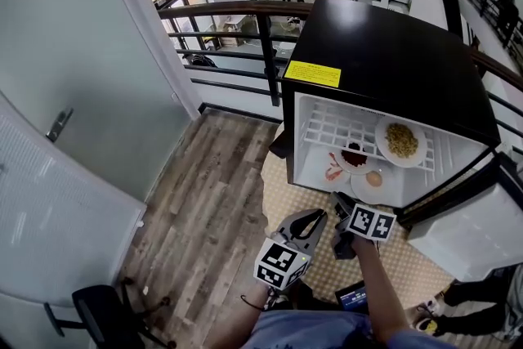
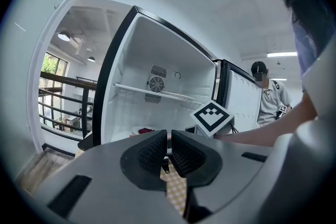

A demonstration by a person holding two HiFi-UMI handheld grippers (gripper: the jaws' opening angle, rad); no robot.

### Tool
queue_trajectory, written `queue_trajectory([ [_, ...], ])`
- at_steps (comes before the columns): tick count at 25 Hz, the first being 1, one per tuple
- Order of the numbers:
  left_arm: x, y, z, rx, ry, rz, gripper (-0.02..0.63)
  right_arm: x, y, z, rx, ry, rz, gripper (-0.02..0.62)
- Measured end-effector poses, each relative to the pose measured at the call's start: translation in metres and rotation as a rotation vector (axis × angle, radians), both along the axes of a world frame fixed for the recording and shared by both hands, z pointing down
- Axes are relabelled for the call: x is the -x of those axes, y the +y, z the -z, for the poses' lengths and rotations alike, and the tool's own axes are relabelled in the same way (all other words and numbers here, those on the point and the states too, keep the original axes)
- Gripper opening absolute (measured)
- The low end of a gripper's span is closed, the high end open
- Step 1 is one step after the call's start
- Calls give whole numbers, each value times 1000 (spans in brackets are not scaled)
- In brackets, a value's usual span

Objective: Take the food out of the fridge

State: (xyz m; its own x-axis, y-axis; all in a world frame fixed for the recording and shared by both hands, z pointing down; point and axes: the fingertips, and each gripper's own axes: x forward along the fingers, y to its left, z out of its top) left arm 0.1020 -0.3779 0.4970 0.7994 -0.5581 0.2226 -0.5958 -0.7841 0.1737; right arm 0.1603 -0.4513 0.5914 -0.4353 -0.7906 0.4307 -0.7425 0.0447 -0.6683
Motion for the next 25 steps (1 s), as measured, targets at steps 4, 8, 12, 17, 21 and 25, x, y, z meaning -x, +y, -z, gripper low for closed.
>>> queue_trajectory([
  [4, -1, -6, -4, -6, -9, 3, 20, -4, -14, -21, 77, -92, -85, 111],
  [8, -3, -7, -7, -1, -26, -11, 21, -11, -23, -37, 120, -133, -139, 137],
  [12, -2, -12, -9, -9, -30, -11, 21, -16, -30, -47, 147, -156, -182, 140],
  [17, 0, -16, -9, 3, -26, -11, 21, -15, -40, -48, 157, -200, -233, 138],
  [21, 3, -17, -9, 13, -27, -9, 21, -18, -44, -52, 185, -212, -293, 93],
  [25, 9, -15, -14, 28, -36, -4, 21, -21, -39, -56, 199, -309, -342, 66],
])
